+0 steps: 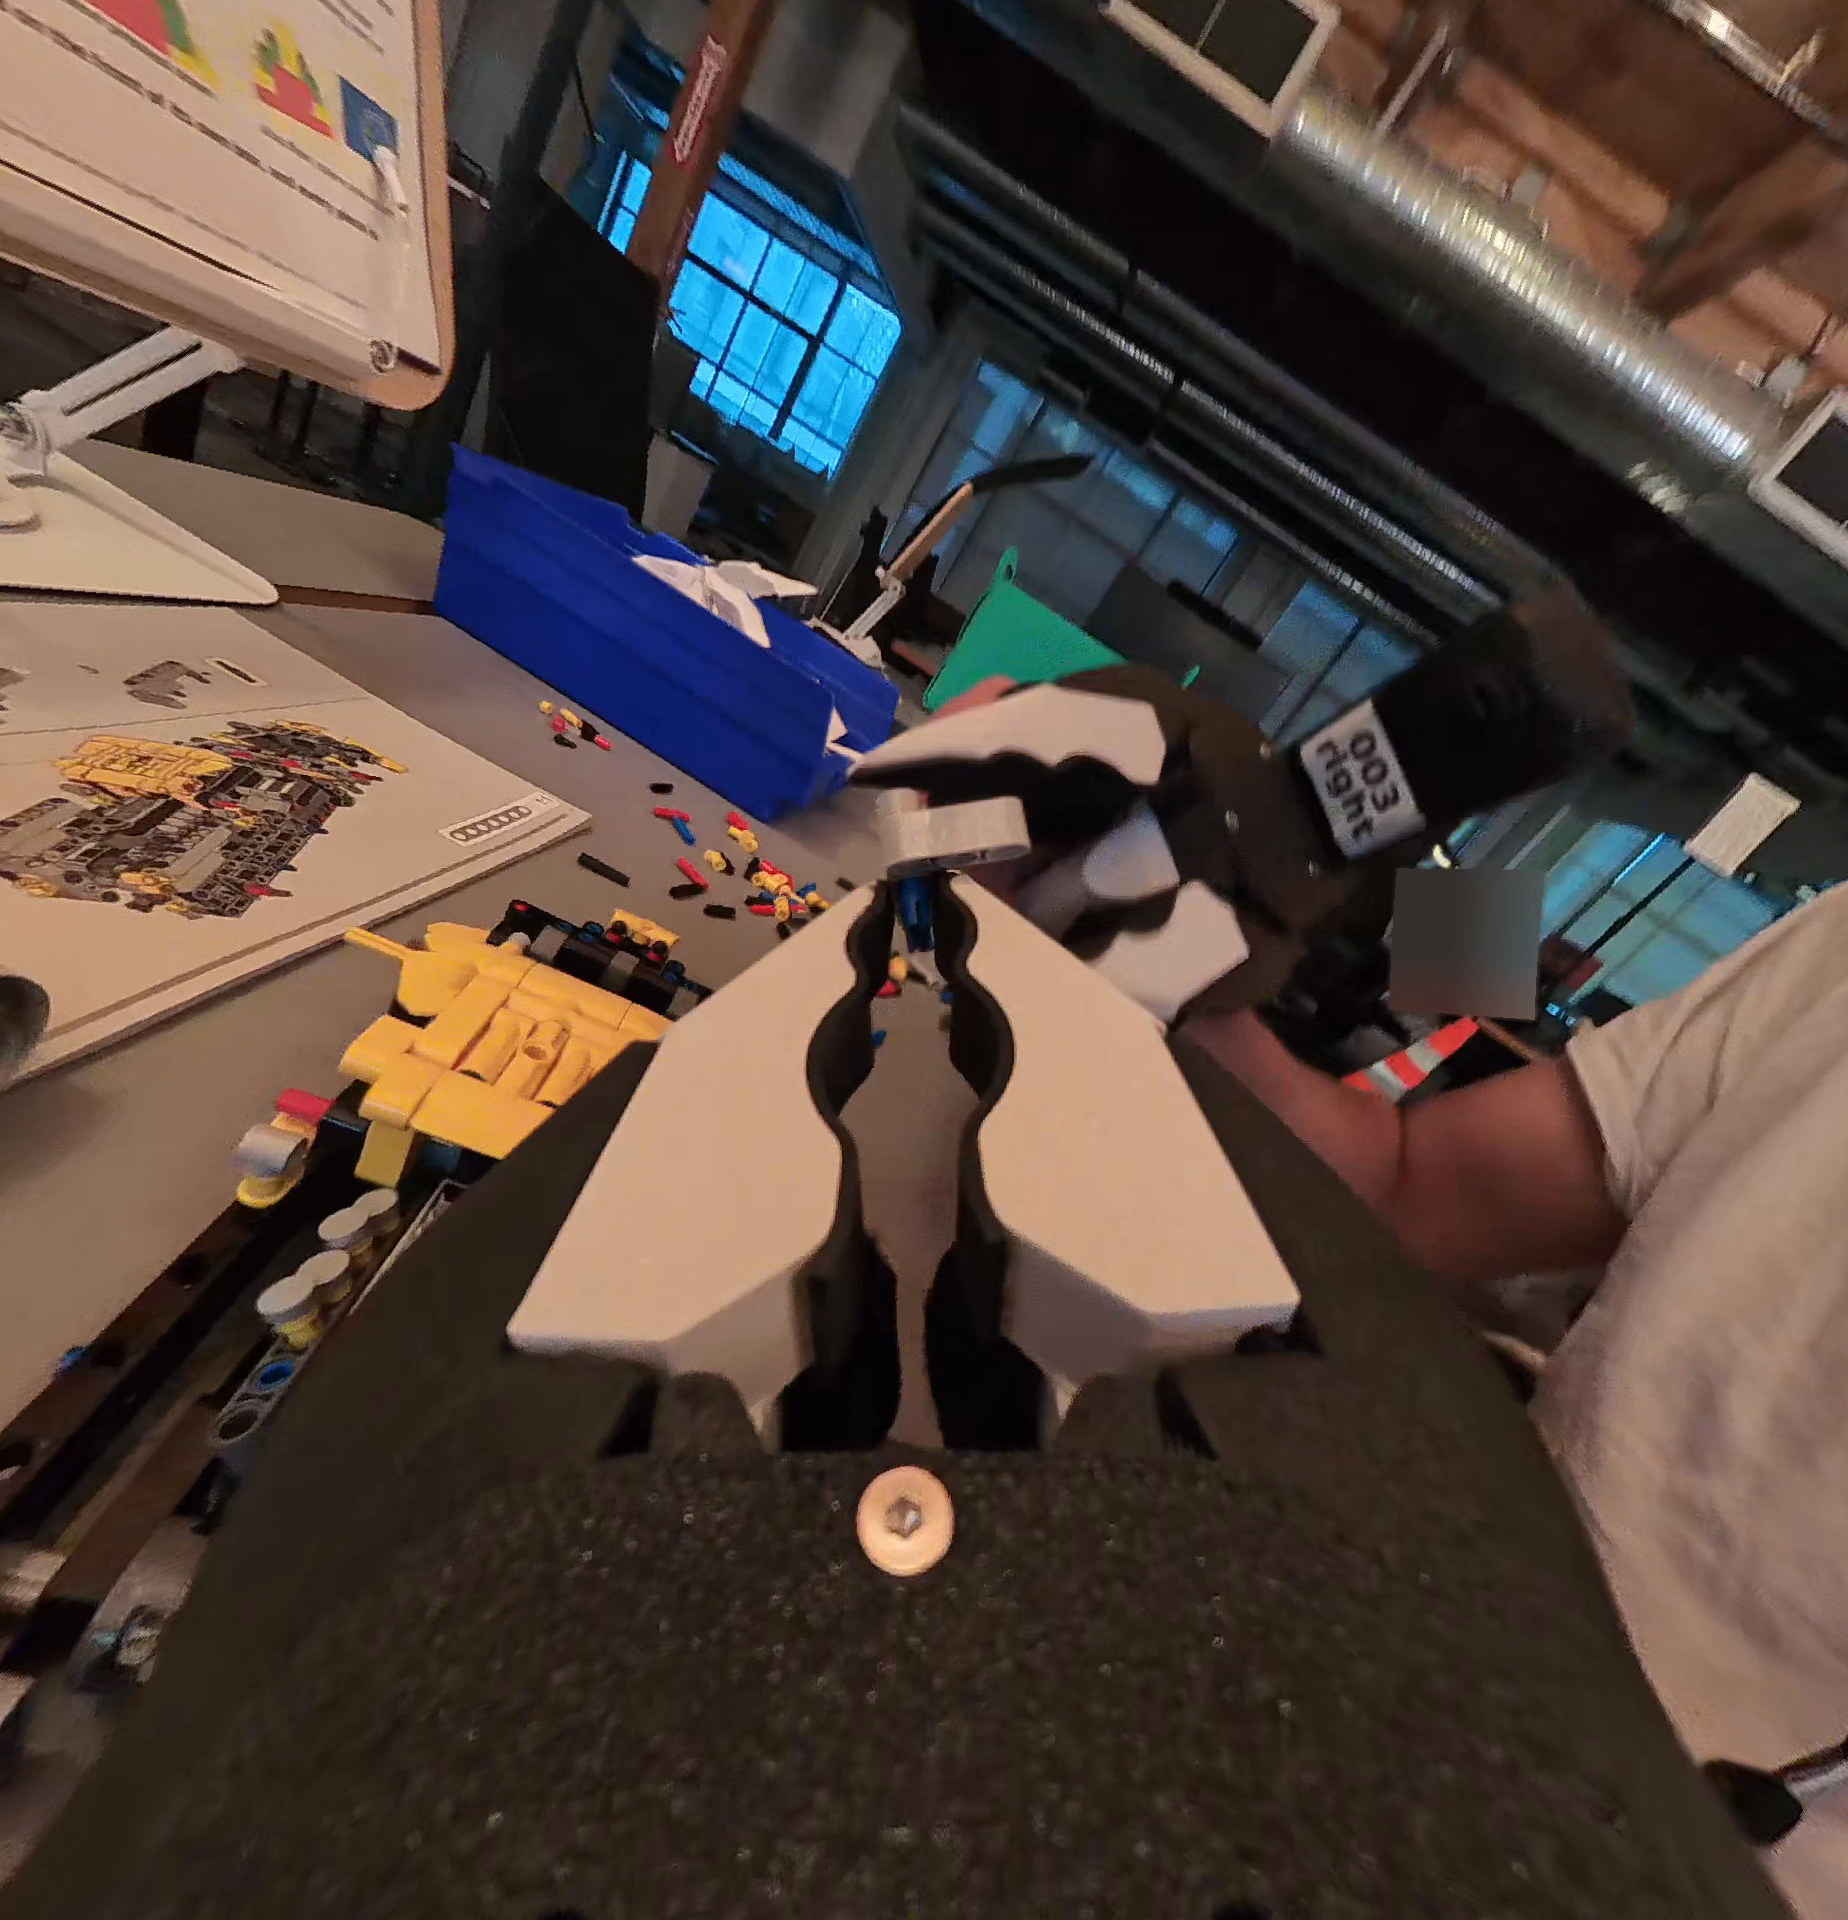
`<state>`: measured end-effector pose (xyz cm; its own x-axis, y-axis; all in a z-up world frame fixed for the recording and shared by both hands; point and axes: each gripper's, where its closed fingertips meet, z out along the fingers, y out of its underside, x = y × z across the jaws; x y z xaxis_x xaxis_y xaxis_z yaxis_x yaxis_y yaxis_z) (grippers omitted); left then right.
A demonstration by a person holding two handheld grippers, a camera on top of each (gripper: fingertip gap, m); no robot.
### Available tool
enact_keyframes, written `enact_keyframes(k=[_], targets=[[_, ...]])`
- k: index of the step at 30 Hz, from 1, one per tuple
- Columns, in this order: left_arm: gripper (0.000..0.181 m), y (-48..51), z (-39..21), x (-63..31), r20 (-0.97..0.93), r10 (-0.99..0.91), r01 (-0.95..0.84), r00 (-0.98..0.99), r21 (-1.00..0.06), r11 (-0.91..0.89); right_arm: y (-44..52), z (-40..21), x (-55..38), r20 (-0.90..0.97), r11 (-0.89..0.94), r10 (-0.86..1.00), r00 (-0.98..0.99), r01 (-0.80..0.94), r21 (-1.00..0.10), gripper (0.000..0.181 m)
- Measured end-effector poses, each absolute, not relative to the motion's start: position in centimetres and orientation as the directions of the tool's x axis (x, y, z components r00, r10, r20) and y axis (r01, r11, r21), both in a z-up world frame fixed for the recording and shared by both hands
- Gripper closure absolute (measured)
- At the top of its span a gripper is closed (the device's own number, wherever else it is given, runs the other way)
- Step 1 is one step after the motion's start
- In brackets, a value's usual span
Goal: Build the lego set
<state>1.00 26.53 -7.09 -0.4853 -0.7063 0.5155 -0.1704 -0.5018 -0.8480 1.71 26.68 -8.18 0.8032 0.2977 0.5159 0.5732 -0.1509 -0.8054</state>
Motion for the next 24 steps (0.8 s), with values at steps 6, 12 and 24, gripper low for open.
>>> enact_keyframes(k=[6, 12, 24], targets=[[0.174, 25.9, -7.0, 0.9, 0.554, -0.657, -0.195, -0.512, -0.819, -0.539, 28.3, -8.6, 1.2, 0.666, -0.144, 0.218, 0.714, 0.698, -0.701, 0.157], [0.174, 25.2, -7.2, 1.0, 0.552, -0.653, -0.217, -0.518, -0.824, -0.524, 27.6, -8.9, 1.5, 0.645, -0.179, 0.291, 0.707, 0.702, -0.689, 0.164], [0.151, 24.2, -8.3, 0.9, 0.404, -0.753, -0.227, -0.519, -0.915, -0.335, 25.4, -9.5, 2.3, 0.555, -0.052, 0.467, 0.688, 0.648, -0.760, 0.165]])
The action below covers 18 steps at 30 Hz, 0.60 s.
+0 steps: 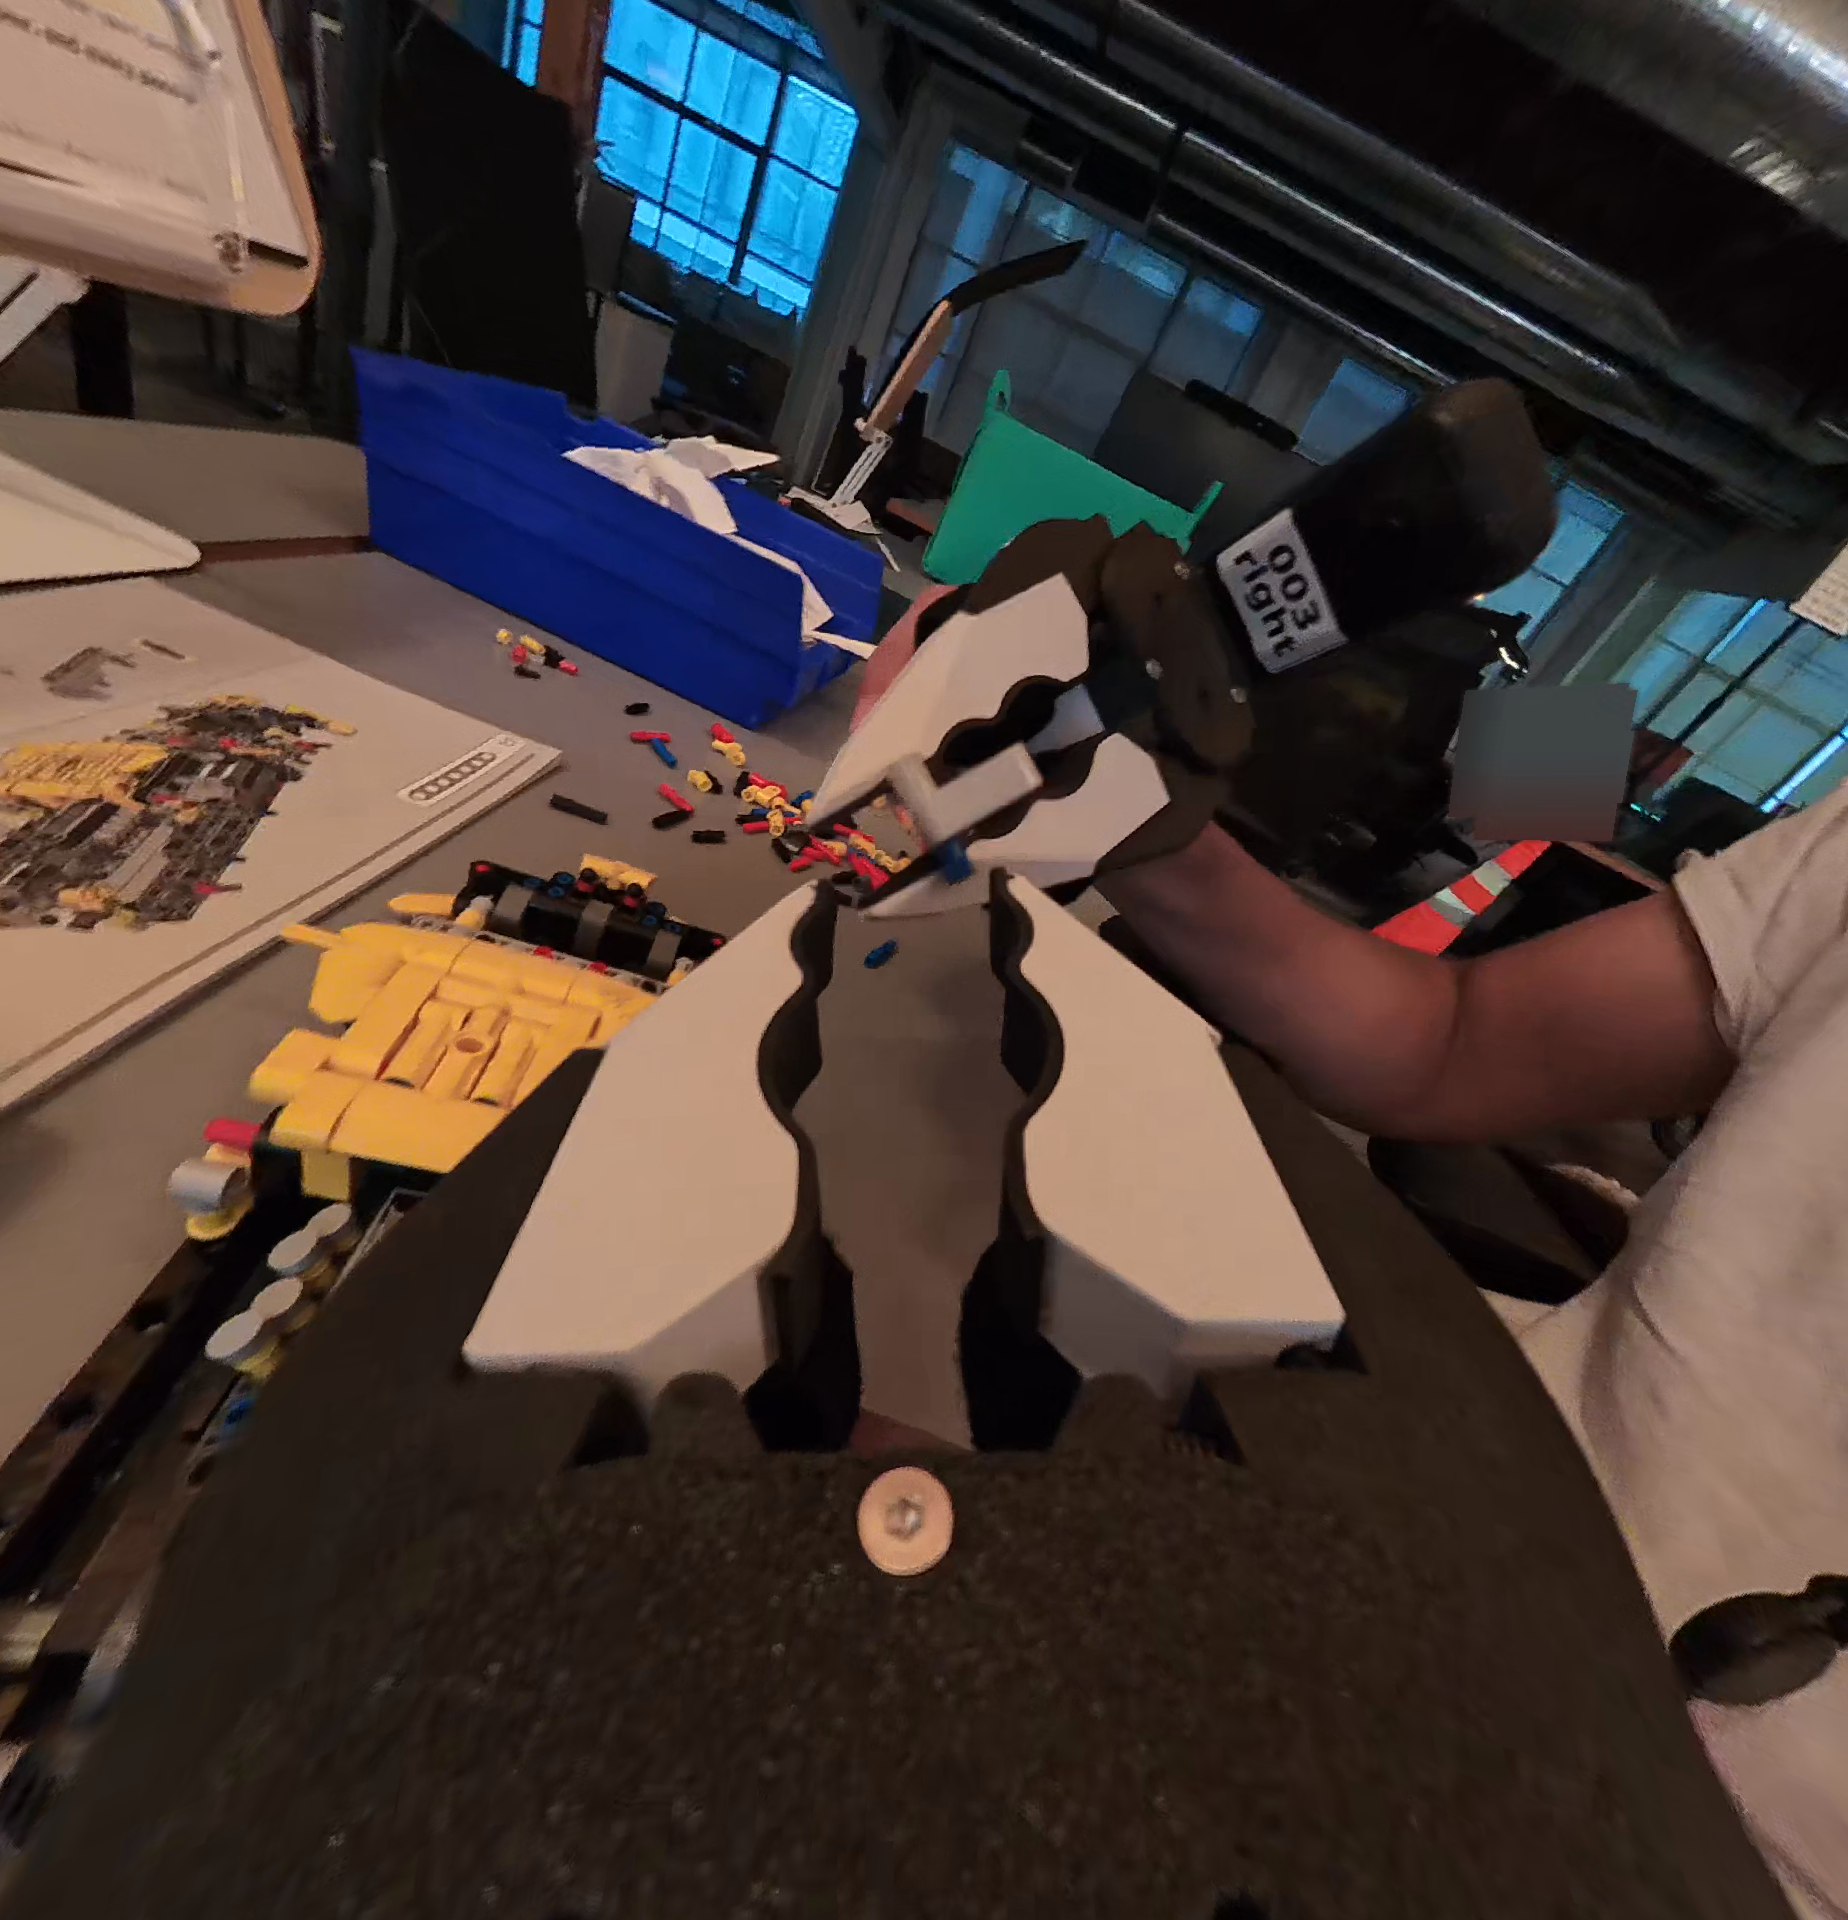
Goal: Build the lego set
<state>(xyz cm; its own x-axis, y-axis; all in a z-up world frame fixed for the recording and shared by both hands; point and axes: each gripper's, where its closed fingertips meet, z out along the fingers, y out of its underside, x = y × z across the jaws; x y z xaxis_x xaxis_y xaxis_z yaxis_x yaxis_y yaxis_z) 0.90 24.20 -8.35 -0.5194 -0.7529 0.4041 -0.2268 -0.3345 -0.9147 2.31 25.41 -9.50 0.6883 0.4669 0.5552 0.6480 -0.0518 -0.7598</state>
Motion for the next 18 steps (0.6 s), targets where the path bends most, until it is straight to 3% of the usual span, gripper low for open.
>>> enact_keyframes(k=[5, 7, 14, 18], targets=[[0.153, 23.1, -7.5, 0.2, 0.343, -0.743, -0.174, -0.574, -0.938, -0.299, 24.5, -10.5, 1.3, 0.520, -0.083, 0.539, 0.662, 0.656, -0.750, 0.165], [0.161, 23.1, -7.7, 0.2, 0.320, -0.756, -0.167, -0.571, -0.947, -0.275, 24.5, -10.7, 1.3, 0.496, -0.108, 0.546, 0.675, 0.644, -0.757, 0.165], [0.169, 23.3, -8.0, 0.6, 0.166, -0.839, -0.100, -0.519, -0.986, -0.134, 24.6, -10.7, 1.8, 0.507, -0.119, 0.502, 0.701, 0.636, -0.762, 0.164], [0.170, 23.5, -7.5, 0.5, 0.177, -0.837, -0.078, -0.518, -0.984, -0.159, 24.6, -9.8, 1.9, 0.518, -0.078, 0.447, 0.729, 0.609, -0.789, 0.164]])
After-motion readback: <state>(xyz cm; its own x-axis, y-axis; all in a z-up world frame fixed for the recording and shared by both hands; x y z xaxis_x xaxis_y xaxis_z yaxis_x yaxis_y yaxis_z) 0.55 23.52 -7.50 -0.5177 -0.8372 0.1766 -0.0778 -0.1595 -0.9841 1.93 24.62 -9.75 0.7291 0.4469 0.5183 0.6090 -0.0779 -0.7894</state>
